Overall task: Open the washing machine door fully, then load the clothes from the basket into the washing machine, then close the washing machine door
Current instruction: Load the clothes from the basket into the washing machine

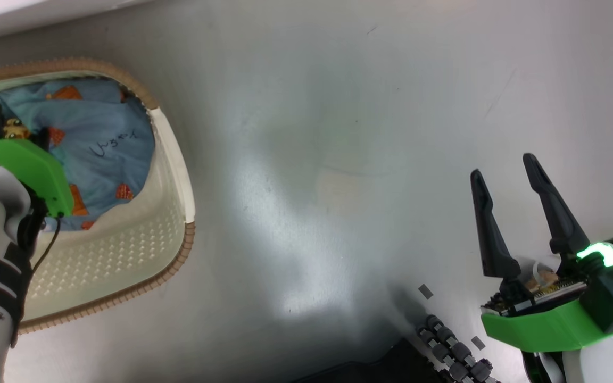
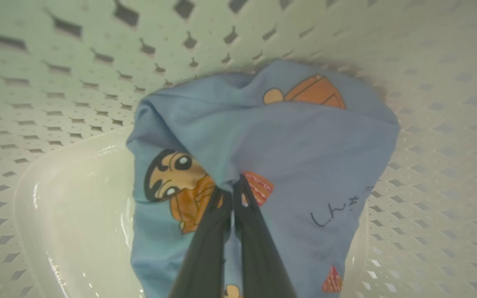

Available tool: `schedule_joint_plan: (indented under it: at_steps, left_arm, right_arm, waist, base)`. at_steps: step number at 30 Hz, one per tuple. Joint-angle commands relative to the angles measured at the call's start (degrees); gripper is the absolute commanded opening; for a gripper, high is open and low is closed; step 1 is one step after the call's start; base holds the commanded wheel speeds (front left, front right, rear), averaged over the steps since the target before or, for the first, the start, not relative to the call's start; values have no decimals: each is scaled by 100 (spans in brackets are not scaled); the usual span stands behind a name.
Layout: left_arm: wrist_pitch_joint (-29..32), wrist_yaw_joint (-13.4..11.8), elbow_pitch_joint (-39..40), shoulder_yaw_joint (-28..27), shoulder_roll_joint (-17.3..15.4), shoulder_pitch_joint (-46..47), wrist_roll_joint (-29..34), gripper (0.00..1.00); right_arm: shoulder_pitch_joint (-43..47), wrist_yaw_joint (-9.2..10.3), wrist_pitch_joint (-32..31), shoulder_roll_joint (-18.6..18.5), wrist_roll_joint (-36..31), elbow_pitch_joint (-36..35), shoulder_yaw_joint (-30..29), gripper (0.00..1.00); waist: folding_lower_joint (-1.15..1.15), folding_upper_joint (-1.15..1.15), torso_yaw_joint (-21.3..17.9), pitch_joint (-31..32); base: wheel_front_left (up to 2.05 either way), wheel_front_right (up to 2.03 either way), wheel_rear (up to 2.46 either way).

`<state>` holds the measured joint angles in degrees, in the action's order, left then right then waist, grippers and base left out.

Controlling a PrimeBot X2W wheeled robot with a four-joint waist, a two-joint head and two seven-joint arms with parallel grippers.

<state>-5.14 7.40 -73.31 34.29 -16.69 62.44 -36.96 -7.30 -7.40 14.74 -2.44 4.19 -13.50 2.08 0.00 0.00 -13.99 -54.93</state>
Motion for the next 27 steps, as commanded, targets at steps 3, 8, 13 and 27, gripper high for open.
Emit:
schedule_joint_plan:
  at_steps: [3, 8, 13, 27]
  left_arm:
    - [-150, 7, -11, -58, -118, -26, 28, 0]
    - [-429, 8, 32, -177, -99, -25, -189, 0]
    - [-734, 8, 236, -308, -217, -257, -512, 0]
    - [-984, -73, 1843, -876, -186, -1710, -264, 0]
  right_arm:
    - [272, -9, 26, -43, -58, -109, 57, 100]
    - [22, -9, 26, -43, -11, -19, 150, 100]
    - [-407, -9, 26, -43, 33, 204, 272, 100]
    - [-754, -9, 26, -43, -40, 846, 326, 100]
  waist:
    - [0, 0, 63, -21]
    - [0, 0, 153, -2]
    - [0, 0, 269, 140]
    - [0, 0, 1038, 1534]
  base:
    - [0, 0, 0]
    - [0, 0, 0]
    - [0, 0, 0]
    - [0, 0, 0]
